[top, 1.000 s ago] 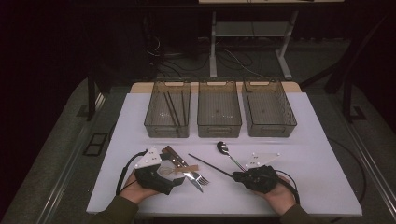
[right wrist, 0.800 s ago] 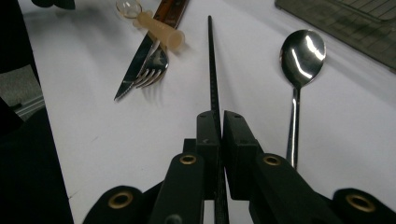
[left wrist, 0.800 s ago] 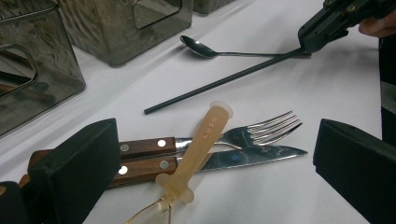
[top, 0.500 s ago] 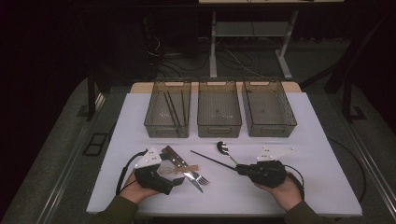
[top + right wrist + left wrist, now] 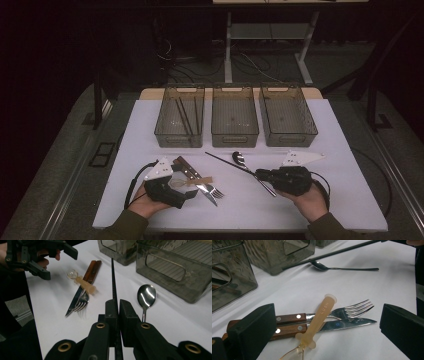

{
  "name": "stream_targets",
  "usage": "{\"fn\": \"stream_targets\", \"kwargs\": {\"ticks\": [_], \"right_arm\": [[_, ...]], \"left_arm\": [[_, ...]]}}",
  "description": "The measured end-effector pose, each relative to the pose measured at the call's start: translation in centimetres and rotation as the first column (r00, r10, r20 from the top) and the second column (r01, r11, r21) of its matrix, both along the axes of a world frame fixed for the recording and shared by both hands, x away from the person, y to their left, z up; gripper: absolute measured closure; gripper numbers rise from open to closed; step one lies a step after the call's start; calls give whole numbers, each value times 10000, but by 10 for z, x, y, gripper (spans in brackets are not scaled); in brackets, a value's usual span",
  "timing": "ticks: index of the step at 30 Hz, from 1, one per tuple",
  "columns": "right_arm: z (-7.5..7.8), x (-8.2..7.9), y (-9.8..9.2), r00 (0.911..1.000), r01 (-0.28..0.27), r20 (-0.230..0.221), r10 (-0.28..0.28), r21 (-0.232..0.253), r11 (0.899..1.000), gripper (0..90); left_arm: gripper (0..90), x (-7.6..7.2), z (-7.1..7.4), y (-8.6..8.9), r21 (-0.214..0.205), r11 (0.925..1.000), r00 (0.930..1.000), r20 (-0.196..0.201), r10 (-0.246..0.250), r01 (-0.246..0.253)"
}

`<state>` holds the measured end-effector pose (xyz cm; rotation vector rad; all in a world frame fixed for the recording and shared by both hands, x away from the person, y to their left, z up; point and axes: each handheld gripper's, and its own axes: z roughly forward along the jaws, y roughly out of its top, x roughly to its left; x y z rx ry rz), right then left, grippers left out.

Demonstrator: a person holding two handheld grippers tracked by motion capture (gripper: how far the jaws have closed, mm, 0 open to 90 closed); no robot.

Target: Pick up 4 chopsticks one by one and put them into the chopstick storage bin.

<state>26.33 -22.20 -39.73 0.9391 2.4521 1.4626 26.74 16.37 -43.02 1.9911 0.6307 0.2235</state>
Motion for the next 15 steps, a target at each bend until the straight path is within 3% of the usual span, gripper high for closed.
{"fn": "stream_targets", "kwargs": {"ticks": [15], "right_arm": [[20,11,2,9981,211,575,-230,340,9992,851]], "left_arm": [[0,1,-2,-1,41,10000,10000,-30,-20,20]]}}
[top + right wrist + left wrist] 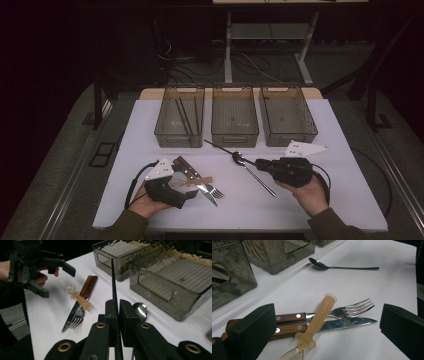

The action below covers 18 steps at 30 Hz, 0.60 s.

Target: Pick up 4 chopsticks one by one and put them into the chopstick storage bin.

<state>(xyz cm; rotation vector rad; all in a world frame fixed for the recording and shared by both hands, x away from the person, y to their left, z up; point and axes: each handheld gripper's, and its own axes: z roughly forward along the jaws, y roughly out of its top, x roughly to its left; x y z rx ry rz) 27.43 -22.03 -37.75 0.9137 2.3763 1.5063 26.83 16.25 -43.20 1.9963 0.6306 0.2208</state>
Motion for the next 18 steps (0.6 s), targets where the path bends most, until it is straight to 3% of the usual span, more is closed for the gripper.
{"fn": "stream_targets", "kwargs": {"ticks": [13,18], "right_arm": [[10,28,20,9998,188,82,-189,124,9997,851],[12,39,27,9996,264,85,-266,206,9994,851]], "left_arm": [[0,1,0,1,-17,10000,10000,28,8,-8],[0,4,-1,1,255,9996,9997,197,-117,112]]}}
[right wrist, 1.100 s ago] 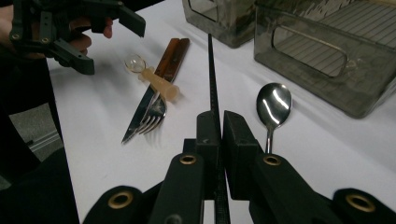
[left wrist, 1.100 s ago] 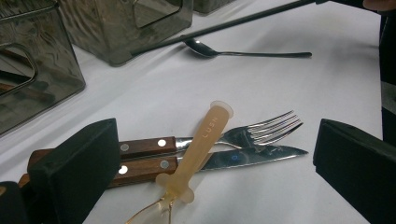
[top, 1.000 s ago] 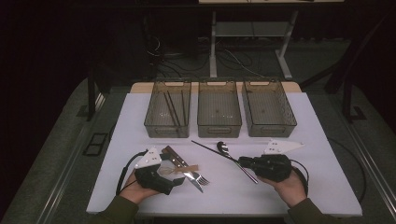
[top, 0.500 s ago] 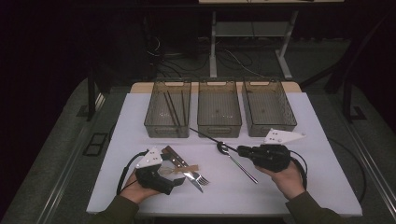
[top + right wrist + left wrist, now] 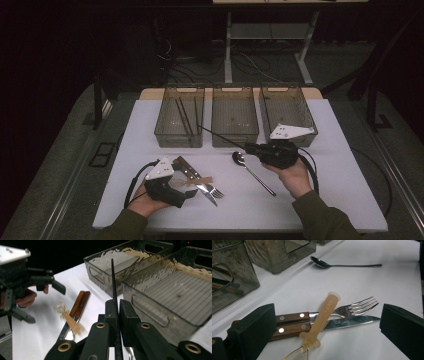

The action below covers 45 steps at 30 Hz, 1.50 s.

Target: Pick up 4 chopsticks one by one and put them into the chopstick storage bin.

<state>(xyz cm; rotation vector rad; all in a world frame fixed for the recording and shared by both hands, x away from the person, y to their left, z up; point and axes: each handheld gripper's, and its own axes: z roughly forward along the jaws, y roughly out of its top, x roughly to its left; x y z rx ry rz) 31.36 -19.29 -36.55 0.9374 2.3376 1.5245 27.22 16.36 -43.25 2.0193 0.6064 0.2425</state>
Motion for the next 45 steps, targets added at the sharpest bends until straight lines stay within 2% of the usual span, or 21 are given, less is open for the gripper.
{"fn": "stream_targets", "kwargs": {"ticks": [14,22,35,39,45], "right_arm": [[14,31,32,9991,406,90,-405,-40,9992,851],[21,50,57,9982,598,8,-598,-363,9976,851],[23,89,97,9943,1059,-90,-1067,-641,9923,851],[19,104,111,9918,1241,-228,-1261,-715,9897,851],[14,122,131,9878,1498,-279,-1531,-976,9839,851]], "left_arm": [[0,-2,0,1,-14,9999,9999,-65,107,-107],[0,-3,1,-1,33,10000,10000,-18,22,-22],[0,-3,1,-1,-123,9999,10000,-2,92,-92],[0,-3,2,0,-28,10000,10000,9,2,-2],[0,-3,2,0,-111,9999,10000,32,-10,10]]}}
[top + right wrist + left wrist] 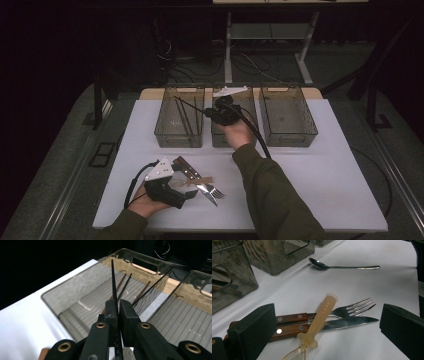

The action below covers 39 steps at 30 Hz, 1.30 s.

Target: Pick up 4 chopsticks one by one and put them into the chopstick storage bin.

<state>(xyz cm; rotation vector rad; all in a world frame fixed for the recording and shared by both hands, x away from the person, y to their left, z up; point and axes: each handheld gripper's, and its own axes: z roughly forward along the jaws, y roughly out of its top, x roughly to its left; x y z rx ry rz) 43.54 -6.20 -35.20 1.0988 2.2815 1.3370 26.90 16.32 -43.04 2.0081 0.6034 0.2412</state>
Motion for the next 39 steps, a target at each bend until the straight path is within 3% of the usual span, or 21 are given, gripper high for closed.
{"fn": "stream_targets", "kwargs": {"ticks": [14,24,26,29,32,39], "right_arm": [[-16,33,42,9982,508,-288,-523,-508,9974,851],[-26,39,64,9967,619,-484,-654,-703,9956,833],[-26,38,66,9973,637,-334,-658,-599,9962,694],[-22,37,64,9980,541,-320,-554,-408,9977,597],[-18,36,58,9986,221,-461,-241,-437,9988,513],[-12,25,35,9977,-279,-607,291,197,9994,362]], "left_arm": [[0,0,1,0,-130,9999,10000,9,12,-12],[1,-1,1,0,-197,9998,10000,-24,-36,35],[1,-1,2,0,-204,9998,10000,-14,-39,39],[1,-1,2,0,-191,9998,10000,-16,-48,48],[1,-1,2,0,-195,9998,10000,-9,-57,57],[1,0,1,-1,-123,9999,10000,-34,-77,77]]}}
